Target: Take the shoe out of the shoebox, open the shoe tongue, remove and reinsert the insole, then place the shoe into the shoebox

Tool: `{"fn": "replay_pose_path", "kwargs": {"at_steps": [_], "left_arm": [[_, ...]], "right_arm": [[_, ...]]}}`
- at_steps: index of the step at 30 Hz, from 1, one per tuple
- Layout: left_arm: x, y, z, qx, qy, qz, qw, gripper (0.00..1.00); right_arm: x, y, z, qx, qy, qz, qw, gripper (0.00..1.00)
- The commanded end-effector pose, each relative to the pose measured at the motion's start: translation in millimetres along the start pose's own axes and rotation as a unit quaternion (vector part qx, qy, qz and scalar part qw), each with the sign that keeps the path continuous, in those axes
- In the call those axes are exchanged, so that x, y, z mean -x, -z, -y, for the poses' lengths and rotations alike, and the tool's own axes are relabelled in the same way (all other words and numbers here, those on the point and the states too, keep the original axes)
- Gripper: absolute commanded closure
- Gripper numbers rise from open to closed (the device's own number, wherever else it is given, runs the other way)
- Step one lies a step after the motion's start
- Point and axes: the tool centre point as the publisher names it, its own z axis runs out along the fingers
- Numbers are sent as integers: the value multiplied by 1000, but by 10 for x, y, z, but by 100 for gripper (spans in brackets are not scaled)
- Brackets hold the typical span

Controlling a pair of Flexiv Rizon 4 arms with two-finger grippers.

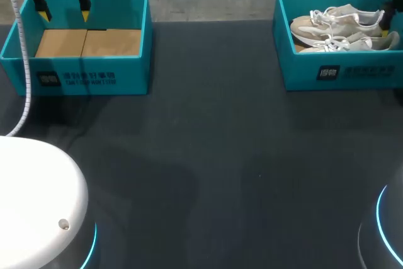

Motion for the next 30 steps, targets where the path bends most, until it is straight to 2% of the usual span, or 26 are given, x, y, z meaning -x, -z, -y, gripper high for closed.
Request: {"fn": "replay_pose_path", "kwargs": {"at_steps": [1, 4, 11, 15, 18, 30], "left_arm": [[-1, 0, 0, 0, 0, 0, 1000, 0], [-1, 0, 0, 0, 0, 0, 1000, 0], [-1, 0, 0, 0, 0, 0, 1000, 0], [-1, 0, 0, 0, 0, 0, 1000, 0], [-1, 0, 0, 0, 0, 0, 1000, 0], [-1, 0, 0, 0, 0, 0, 1000, 0]], "right_arm": [[5, -57, -19, -1, -1, 1, 1000, 35], [11, -106, -46, -2, -2, 4, 1000, 31], [26, -232, -78, -8, -6, -3, 1000, 41], [27, -271, -85, -14, -10, 2, 1000, 50], [48, -285, -85, -15, -15, 1, 1000, 43], [136, -384, -66, -22, -30, -2, 999, 45]]}}
